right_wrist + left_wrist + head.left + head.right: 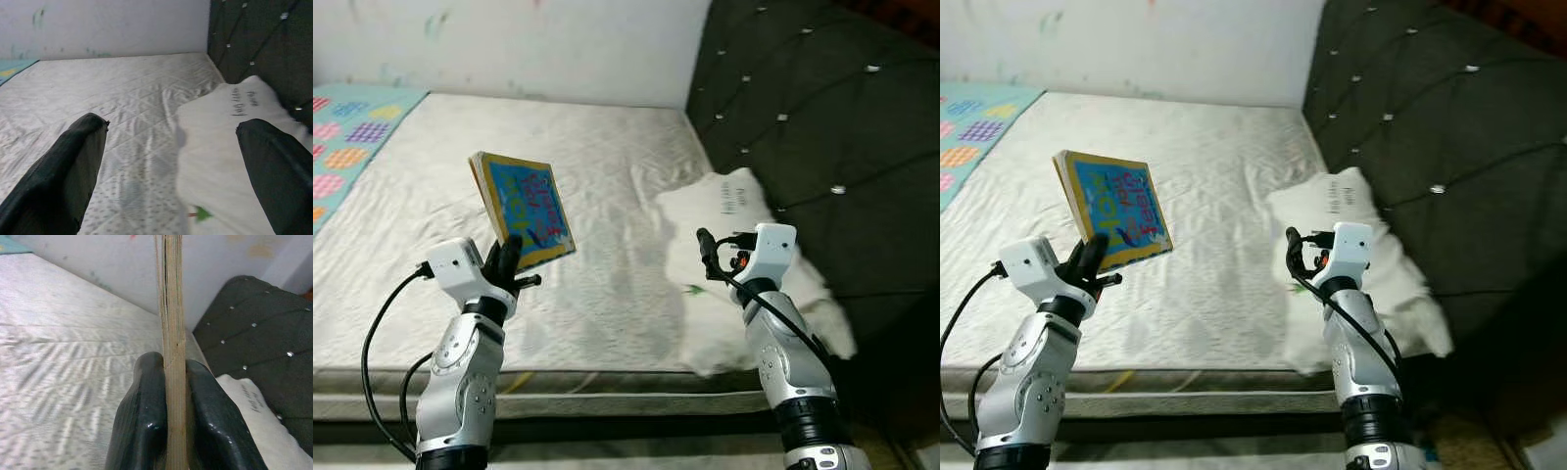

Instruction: Clean up the room

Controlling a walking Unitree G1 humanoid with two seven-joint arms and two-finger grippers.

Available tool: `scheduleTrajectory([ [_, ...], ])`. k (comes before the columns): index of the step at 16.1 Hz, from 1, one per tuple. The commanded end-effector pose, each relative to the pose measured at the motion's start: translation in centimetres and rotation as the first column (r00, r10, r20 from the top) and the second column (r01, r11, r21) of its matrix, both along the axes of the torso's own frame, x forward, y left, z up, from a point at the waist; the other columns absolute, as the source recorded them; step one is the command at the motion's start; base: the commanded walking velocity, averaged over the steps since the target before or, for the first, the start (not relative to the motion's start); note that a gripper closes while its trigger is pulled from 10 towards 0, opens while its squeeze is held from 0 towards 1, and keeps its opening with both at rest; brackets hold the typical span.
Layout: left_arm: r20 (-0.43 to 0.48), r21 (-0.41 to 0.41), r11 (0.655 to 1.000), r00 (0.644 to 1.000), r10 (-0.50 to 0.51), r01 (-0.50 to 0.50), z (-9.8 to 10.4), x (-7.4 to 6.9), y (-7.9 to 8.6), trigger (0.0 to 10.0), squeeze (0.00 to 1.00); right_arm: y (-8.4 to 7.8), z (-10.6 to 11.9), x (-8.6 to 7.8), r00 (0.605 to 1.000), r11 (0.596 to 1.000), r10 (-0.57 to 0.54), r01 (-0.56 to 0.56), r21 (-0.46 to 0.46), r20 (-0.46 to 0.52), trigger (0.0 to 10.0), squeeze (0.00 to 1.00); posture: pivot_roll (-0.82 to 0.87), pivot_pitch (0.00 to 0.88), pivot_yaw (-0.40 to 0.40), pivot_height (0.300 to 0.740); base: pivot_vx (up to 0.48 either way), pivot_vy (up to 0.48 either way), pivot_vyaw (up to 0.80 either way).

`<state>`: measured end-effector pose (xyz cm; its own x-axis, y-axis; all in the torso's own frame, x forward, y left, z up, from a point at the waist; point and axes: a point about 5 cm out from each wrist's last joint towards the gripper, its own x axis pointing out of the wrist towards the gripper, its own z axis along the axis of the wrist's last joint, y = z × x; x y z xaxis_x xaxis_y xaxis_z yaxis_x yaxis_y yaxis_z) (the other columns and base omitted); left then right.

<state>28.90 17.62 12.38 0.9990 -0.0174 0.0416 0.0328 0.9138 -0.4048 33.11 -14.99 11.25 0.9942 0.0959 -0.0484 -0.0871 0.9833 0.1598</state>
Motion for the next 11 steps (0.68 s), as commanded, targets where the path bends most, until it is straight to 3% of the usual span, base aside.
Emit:
scheduleTrajectory([
  [1,0.050,0.002,1.000,0.999,0.006,-0.006,1.05,0.27,0.19,10.0,0.00,0.34,0.14,0.14,1.000,1.000,0.013,-0.013,0.004,0.006,10.0,0.00,-0.05,0.000,-0.063,0.740,0.000,0.476,0.00],
  [8,0.097,0.000,1.000,0.995,-0.021,0.021,1.64,0.29,-0.21,10.0,0.00,0.32,0.11,0.13,1.000,1.000,0.015,-0.015,0.001,0.005,10.0,0.00,-0.06,0.000,-0.063,0.740,0.000,0.037,0.00],
  [11,0.100,0.003,1.000,0.995,-0.020,0.020,1.66,0.28,-0.20,10.0,0.00,0.34,0.10,0.15,1.000,1.000,0.019,-0.019,-0.001,0.006,10.0,0.00,-0.06,0.000,-0.063,0.740,0.295,0.000,0.00],
])
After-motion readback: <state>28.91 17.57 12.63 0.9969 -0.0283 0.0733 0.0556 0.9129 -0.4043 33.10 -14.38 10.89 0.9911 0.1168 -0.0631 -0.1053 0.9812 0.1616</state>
